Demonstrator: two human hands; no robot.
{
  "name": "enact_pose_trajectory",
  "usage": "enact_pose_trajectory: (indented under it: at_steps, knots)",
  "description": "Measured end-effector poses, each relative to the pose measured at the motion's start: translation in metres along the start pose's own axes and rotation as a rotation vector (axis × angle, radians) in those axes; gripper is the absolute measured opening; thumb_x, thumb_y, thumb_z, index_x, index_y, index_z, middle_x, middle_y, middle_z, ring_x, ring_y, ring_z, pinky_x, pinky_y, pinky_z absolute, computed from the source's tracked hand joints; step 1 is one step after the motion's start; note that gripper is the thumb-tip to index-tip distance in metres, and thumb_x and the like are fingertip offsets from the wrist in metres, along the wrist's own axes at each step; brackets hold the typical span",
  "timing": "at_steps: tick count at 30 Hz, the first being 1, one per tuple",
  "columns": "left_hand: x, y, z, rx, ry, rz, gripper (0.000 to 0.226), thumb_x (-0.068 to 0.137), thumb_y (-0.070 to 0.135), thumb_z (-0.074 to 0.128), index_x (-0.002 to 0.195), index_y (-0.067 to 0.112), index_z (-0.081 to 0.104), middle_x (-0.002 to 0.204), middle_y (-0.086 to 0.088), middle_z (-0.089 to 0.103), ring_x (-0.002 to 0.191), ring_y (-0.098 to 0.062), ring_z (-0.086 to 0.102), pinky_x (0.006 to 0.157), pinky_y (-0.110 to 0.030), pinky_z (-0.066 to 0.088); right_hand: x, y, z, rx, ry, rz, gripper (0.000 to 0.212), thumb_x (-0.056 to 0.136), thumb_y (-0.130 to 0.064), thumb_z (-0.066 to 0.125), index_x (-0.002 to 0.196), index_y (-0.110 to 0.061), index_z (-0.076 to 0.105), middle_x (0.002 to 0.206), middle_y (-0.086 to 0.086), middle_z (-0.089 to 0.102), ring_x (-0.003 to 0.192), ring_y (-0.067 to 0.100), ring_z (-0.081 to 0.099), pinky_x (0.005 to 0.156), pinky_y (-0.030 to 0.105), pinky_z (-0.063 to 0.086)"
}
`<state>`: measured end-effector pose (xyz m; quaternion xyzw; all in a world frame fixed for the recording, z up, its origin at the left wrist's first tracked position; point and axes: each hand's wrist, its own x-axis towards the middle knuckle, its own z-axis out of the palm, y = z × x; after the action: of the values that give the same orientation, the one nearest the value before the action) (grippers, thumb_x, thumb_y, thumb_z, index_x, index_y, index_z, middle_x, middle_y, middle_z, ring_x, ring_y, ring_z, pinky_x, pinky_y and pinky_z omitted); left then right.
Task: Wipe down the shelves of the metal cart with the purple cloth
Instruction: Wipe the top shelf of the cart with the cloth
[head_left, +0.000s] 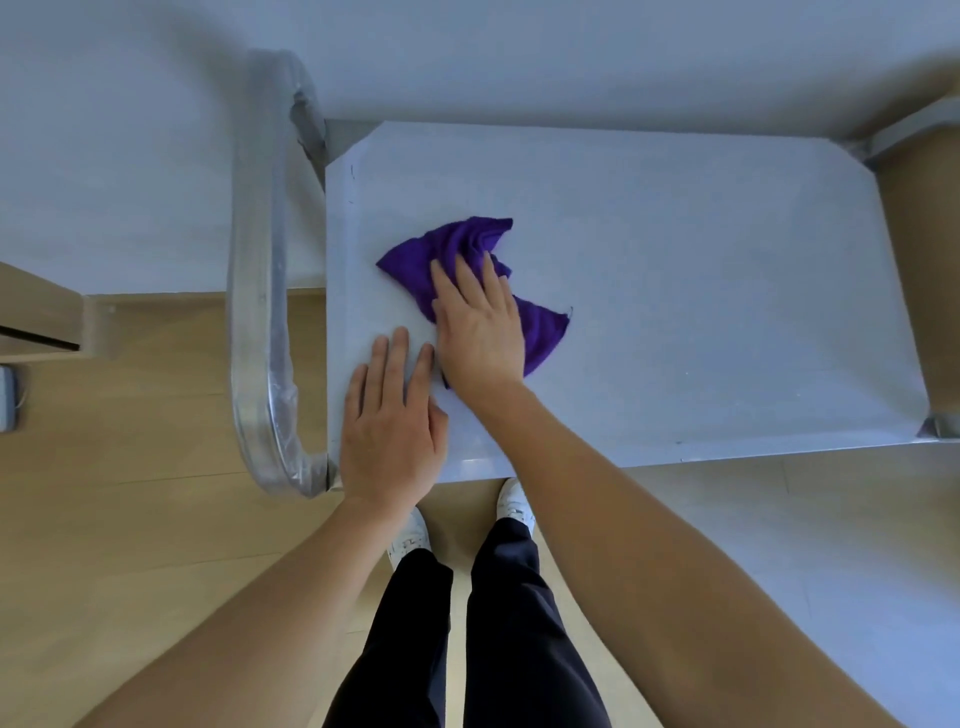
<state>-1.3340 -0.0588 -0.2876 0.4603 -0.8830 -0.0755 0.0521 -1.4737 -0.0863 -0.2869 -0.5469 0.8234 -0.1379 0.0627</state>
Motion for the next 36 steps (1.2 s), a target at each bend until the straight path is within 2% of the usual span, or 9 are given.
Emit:
enact_pose_trajectory:
  at_steps: [4,8,11,17,19,24,26,31,36]
  knots:
    - [0.003,0.001,-0.001,-0.029,0.005,-0.004,0.053,0.096,0.022,0.032,0.147,0.013,0.04,0.159,-0.012,0.027,0.149,-0.027,0.021,0.118,-0.045,0.025,0.022,0.054,-0.012,-0.085,0.161,0.101,0.038,0.092,-0.026,0.051,0.128,-0.018,0.06,0.14,0.008,0.054,0.13,0.036,0.047,0.103,0.044,0.045]
    - [0.005,0.003,0.0,-0.037,-0.007,-0.002,0.053,0.097,0.023,0.032,0.148,0.012,0.039,0.16,-0.012,0.025,0.15,-0.027,0.018,0.119,-0.046,0.023,0.033,0.096,-0.03,0.002,0.16,0.364,0.035,0.097,-0.034,0.043,0.128,-0.025,0.057,0.158,0.007,0.025,0.147,0.033,0.017,0.116,0.046,0.025]
    - [0.005,0.003,0.001,-0.035,-0.01,-0.011,0.053,0.096,0.024,0.031,0.147,0.012,0.04,0.159,-0.012,0.026,0.149,-0.027,0.019,0.119,-0.046,0.022,0.048,0.07,-0.021,0.028,0.121,0.285,0.036,0.096,-0.03,0.043,0.129,-0.018,0.054,0.157,0.002,0.028,0.147,0.031,0.019,0.117,0.047,0.02]
    - [0.005,0.005,-0.001,-0.023,0.0,-0.005,0.053,0.095,0.022,0.033,0.147,0.012,0.04,0.159,-0.012,0.027,0.149,-0.027,0.021,0.118,-0.046,0.024,0.065,0.021,-0.004,-0.048,-0.014,-0.121,0.045,0.1,-0.037,0.039,0.141,-0.022,0.047,0.156,0.004,0.031,0.143,0.03,0.028,0.112,0.044,0.028]
    - [0.005,0.004,-0.001,-0.021,0.003,-0.007,0.052,0.096,0.023,0.034,0.146,0.012,0.041,0.159,-0.012,0.027,0.149,-0.027,0.021,0.119,-0.045,0.024,0.08,0.049,-0.01,-0.071,0.061,-0.029,0.045,0.097,-0.037,0.042,0.14,-0.023,0.049,0.154,0.008,0.035,0.141,0.033,0.033,0.111,0.046,0.031]
    - [0.005,0.005,-0.001,-0.033,0.006,-0.012,0.053,0.096,0.024,0.033,0.146,0.011,0.041,0.159,-0.012,0.027,0.149,-0.028,0.02,0.119,-0.047,0.024,0.11,0.097,-0.03,0.001,0.05,0.419,0.048,0.102,-0.033,0.034,0.149,-0.026,0.032,0.161,0.003,0.019,0.148,0.031,0.012,0.12,0.046,0.012]
    - [0.007,0.005,-0.001,-0.031,0.017,-0.011,0.052,0.095,0.023,0.033,0.145,0.011,0.043,0.158,-0.013,0.028,0.149,-0.028,0.021,0.119,-0.047,0.024,0.117,0.068,-0.02,-0.009,0.059,0.335,0.046,0.1,-0.03,0.037,0.146,-0.026,0.038,0.158,0.005,0.025,0.145,0.034,0.02,0.118,0.043,0.016]
    - [0.01,0.004,-0.001,-0.033,0.024,-0.011,0.053,0.094,0.022,0.034,0.145,0.011,0.043,0.158,-0.012,0.03,0.148,-0.027,0.023,0.119,-0.046,0.024,0.105,-0.026,0.015,-0.033,-0.113,-0.219,0.047,0.101,-0.025,0.042,0.147,-0.026,0.034,0.158,0.004,0.027,0.146,0.032,0.02,0.119,0.042,0.017]
    - [0.013,0.002,-0.001,-0.044,0.036,-0.021,0.051,0.093,0.022,0.038,0.143,0.013,0.046,0.157,-0.011,0.032,0.148,-0.027,0.024,0.119,-0.044,0.024,0.102,0.042,0.0,0.012,0.071,-0.013,0.043,0.096,-0.02,0.046,0.138,-0.018,0.051,0.149,0.008,0.044,0.137,0.034,0.04,0.113,0.044,0.032]
